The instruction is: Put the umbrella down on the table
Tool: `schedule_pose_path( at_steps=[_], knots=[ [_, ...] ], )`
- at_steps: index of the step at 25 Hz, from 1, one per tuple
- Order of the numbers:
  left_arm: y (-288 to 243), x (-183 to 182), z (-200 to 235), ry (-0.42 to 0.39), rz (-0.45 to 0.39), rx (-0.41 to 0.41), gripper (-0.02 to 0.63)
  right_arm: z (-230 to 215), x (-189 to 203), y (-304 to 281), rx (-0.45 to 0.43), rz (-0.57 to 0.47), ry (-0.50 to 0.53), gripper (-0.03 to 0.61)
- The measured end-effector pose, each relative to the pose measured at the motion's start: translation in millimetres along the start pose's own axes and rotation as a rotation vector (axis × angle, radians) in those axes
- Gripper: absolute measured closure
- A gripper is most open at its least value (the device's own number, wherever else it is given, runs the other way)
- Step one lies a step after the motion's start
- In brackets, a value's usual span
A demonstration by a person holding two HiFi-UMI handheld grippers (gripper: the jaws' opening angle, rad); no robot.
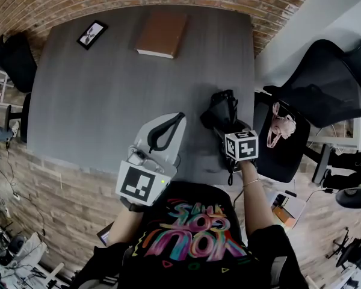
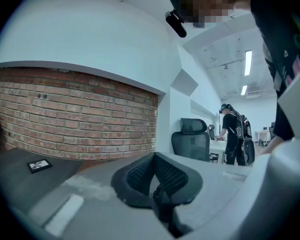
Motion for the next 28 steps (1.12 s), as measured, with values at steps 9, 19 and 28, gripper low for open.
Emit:
schedule_pose_path(
  at_steps=[9,19,28],
  knots=[
    [3,0,-4,-0.005,-0.005,0.015,0.615,7,2,-4,0.055,0.021,0.071,0.276],
    [2,-4,-7,-0.008,-0.02,0.027,0.615,2,2,-1,0.029,0.017,0.044,0.268],
    [0,-11,-5,-0.014,-0.048,0.029,0.615,0,-8,27,0.042,-0.036,0.017,0.265]
  ],
)
Point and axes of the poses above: the fingertips, and each gripper's own axes: y backward along the fingers, z to its left, x out of its underside, the point moved 8 cm from there along y, backward along the fingers, and after that the axes turned 13 degrees about -z, right-handed, at the moved point
